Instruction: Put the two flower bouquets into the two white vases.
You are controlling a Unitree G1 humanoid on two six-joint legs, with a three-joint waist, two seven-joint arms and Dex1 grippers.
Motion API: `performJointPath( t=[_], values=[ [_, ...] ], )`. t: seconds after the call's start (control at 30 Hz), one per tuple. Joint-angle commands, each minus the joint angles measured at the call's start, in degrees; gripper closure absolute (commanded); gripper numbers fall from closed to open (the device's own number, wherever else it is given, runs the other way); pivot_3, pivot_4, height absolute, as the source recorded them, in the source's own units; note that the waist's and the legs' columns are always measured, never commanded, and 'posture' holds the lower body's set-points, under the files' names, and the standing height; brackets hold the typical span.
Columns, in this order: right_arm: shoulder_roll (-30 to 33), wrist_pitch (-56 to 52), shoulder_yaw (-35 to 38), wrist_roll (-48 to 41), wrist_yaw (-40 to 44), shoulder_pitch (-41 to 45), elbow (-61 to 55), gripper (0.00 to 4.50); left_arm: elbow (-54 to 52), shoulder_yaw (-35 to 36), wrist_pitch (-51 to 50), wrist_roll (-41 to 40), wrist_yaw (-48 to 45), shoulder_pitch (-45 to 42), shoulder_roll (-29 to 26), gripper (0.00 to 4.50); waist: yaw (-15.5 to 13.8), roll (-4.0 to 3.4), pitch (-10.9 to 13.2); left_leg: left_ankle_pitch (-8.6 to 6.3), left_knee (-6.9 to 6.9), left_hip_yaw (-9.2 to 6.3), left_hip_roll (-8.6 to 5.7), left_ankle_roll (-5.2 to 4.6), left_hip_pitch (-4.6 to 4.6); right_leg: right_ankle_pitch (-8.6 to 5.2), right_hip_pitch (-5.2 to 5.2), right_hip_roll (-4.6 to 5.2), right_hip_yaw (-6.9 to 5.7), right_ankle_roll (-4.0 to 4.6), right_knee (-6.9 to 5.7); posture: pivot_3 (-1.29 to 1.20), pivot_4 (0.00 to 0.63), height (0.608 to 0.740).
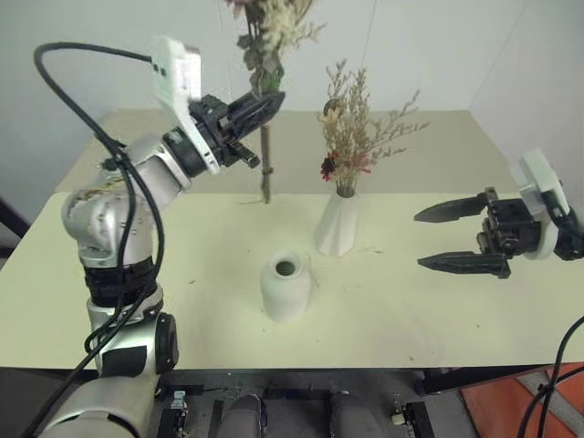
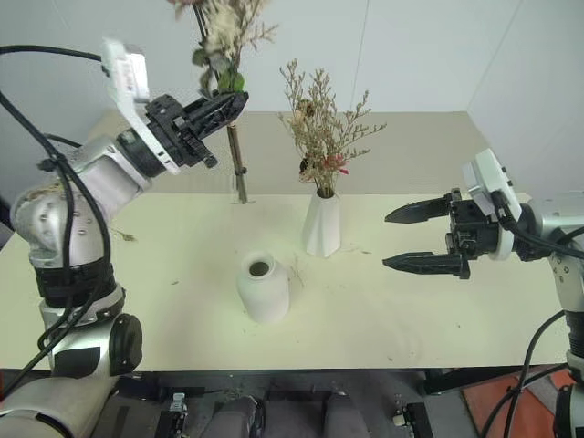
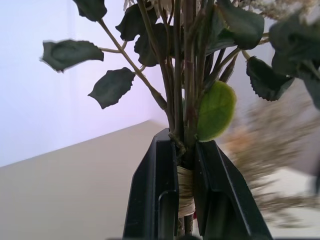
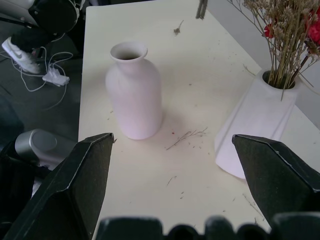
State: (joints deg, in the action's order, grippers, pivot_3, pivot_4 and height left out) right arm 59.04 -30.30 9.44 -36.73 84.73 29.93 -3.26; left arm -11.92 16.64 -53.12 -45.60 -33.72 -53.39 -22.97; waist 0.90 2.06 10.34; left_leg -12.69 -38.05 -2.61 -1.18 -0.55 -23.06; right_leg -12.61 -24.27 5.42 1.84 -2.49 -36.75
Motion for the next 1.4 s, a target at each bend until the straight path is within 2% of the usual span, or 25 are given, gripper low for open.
performJointPath(
  t=[0.03,0.17,0.33,0.8,1.4],
  values=[
    [1.11,1.79,2.4,-0.51,0.37,-0.22,-2.16,0.02,-3.04,2.48,-2.62,-8.74,-2.79,-1.04,-1.76,4.37,0.01,0.0,0.0,0.0,0.0,0.01,0.0,0.0,0.01,0.0,0.0,-0.01,0.0,0.0,0.0,0.0,0.15,0.74],
    [1.0,3.01,2.82,-0.31,0.75,-1.52,-2.33,0.02,-4.28,2.77,-3.99,-15.56,-5.1,1.14,-2.98,4.37,-0.04,0.0,0.0,0.0,-0.01,0.02,0.0,0.0,0.07,0.0,0.07,-0.01,0.01,0.0,0.0,0.0,0.15,0.74],
    [0.93,3.35,2.38,-0.46,0.32,-1.28,-2.66,0.02,-4.99,0.46,-2.8,-17.43,-7.09,4.17,-3.83,4.37,-0.07,0.0,0.0,0.0,-0.01,0.03,0.01,0.0,0.14,0.0,0.12,-0.03,0.05,0.0,-0.01,0.0,0.15,0.74],
    [0.34,4.08,1.57,-0.23,-0.38,-0.84,-3.43,0.02,-3.14,-4.37,0.25,-15.7,-15.4,7.66,-7.57,4.37,-0.03,0.0,0.0,0.0,-0.01,0.1,0.03,0.0,0.14,0.0,0.12,-0.06,0.07,0.01,0.01,0.0,0.15,0.74],
    [-0.15,3.52,2.25,-1.09,-1.68,-2.01,-5.1,0.02,-4.27,-7.79,5.44,-12.14,-18.02,12.55,-6.86,4.37,-0.09,0.0,0.0,0.0,-0.01,0.11,0.04,0.0,0.14,0.0,0.12,-0.07,0.09,0.01,0.02,0.0,0.15,0.74]
  ],
)
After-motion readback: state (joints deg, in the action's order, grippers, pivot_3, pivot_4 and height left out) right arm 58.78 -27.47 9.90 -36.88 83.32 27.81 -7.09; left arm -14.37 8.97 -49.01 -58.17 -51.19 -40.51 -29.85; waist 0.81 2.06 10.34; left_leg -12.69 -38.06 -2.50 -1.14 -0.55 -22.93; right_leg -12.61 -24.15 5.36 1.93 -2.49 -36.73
